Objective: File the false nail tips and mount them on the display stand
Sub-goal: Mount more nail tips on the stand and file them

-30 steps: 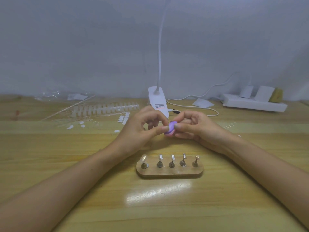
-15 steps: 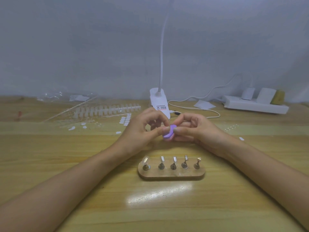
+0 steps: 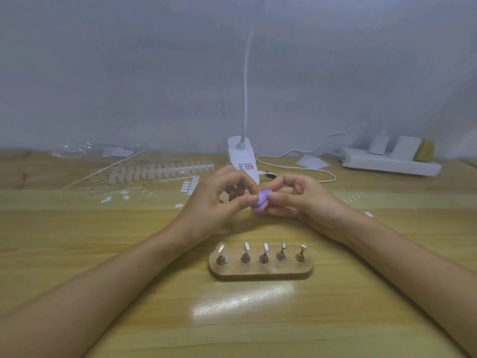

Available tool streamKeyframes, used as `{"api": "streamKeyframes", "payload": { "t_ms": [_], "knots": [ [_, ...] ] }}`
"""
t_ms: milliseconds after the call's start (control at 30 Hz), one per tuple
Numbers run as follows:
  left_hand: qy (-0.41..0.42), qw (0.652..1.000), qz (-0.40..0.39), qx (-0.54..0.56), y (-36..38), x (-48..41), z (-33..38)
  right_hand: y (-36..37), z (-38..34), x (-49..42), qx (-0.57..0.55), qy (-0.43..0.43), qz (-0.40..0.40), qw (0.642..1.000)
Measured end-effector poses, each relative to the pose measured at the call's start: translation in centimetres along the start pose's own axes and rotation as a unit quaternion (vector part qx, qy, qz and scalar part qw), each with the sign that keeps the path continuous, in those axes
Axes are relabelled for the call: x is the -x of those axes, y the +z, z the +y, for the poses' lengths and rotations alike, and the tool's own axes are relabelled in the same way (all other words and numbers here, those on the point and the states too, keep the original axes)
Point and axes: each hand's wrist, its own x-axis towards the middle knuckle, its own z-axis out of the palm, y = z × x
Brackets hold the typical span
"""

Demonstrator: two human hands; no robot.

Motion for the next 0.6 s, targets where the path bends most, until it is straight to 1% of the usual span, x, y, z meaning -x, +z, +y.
{"api": "streamKeyframes", "payload": {
  "t_ms": [67,100,167,200,300,400,500,600],
  "knots": [
    [-0.002,1.0,0.006,0.0,0.0,-0.05,0.01,0.11,-0.06,0.03,0.015,0.006,-0.037,0.999],
    [-0.002,1.0,0.003,-0.001,-0.04,-0.03,0.0,0.14,-0.04,-0.02,0.017,0.007,-0.037,0.999],
    [-0.005,1.0,0.002,-0.004,-0.02,-0.02,-0.01,0.09,0.02,-0.1,-0.001,0.0,0.004,1.0],
    [-0.007,1.0,0.007,-0.004,0.01,-0.04,-0.02,-0.01,0.05,-0.13,-0.006,-0.001,0.008,1.0],
    [-0.008,1.0,0.011,0.003,0.0,-0.03,0.05,0.18,-0.07,-0.06,0.017,0.01,-0.036,0.999],
    [-0.004,1.0,0.009,-0.003,0.01,-0.05,0.04,-0.01,-0.01,-0.11,-0.007,0.005,0.011,1.0],
    [-0.002,1.0,0.007,0.0,-0.02,-0.09,-0.05,0.03,0.07,-0.22,0.01,0.009,-0.026,1.0],
    [-0.008,1.0,0.006,-0.005,-0.02,-0.16,-0.14,-0.01,0.12,-0.22,-0.005,-0.001,0.013,1.0]
  ]
}}
